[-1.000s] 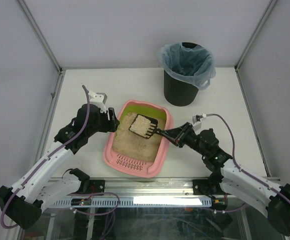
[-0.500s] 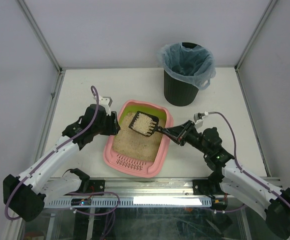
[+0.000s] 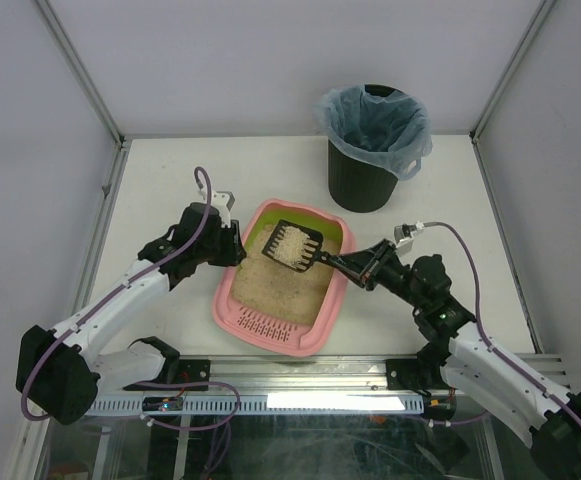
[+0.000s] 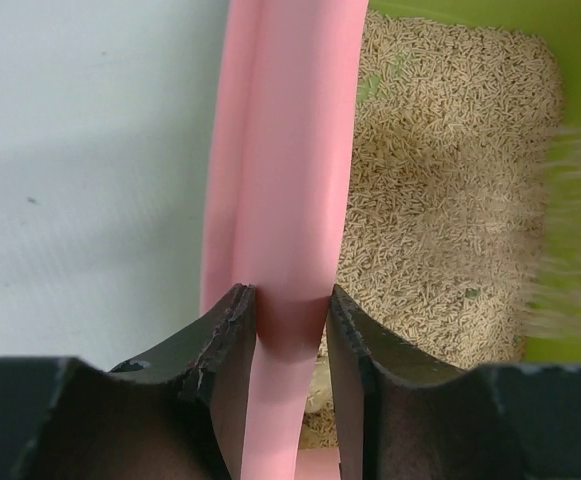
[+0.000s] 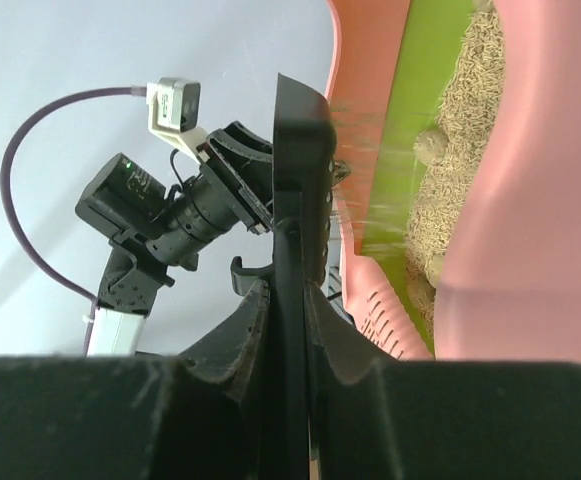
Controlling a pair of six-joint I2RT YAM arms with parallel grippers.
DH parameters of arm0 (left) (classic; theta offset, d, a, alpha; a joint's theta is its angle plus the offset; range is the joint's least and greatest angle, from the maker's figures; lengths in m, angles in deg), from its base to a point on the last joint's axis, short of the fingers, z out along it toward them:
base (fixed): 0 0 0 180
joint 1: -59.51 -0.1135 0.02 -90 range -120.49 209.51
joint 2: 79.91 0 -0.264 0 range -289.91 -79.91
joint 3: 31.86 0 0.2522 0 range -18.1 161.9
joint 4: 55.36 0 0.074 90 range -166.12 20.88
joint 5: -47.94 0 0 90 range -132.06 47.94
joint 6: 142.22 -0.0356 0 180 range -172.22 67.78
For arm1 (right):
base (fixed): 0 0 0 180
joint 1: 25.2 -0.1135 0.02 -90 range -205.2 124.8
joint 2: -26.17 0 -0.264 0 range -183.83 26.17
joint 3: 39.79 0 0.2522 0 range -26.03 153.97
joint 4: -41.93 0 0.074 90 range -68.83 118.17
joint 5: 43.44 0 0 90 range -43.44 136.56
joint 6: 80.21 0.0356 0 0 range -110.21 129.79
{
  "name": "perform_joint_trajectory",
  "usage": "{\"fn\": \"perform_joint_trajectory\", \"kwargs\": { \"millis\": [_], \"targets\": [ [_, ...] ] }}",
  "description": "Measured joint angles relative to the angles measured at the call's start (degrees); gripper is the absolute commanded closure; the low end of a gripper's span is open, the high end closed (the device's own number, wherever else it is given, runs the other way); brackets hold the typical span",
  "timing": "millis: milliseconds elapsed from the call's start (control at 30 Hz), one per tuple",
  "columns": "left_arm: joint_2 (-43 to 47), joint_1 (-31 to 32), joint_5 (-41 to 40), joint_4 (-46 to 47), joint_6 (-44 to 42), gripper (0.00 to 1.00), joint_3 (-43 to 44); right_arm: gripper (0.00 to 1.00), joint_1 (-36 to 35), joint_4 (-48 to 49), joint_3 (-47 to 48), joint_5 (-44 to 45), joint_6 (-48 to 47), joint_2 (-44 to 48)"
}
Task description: Clean the litter box
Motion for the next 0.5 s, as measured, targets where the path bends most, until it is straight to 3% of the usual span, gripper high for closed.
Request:
{"fn": "perform_joint_trajectory", "kwargs": {
  "millis": [167, 300, 400, 500],
  "targets": [
    [-1.57, 0.04, 2.73, 2.60, -0.24, 0.67, 0.20, 1.00, 0.63, -1.27, -1.75, 2.01, 0.42, 5.70],
    [-1.70, 0.13, 2.89, 2.95, -0.46, 0.63, 0.20, 1.00, 0.92, -2.03, 1.90, 0.07, -1.40, 0.76],
    [-1.60, 0.15, 2.86, 2.91, -0.39, 0.57, 0.20, 1.00, 1.01, -1.73, -1.31, 0.83, 0.02, 4.52],
    [-1.09, 0.55, 2.73, 2.84, -0.15, 0.55, 0.17, 1.00, 1.31, -3.56, 0.98, -1.09, -1.99, 2.71]
  ]
}}
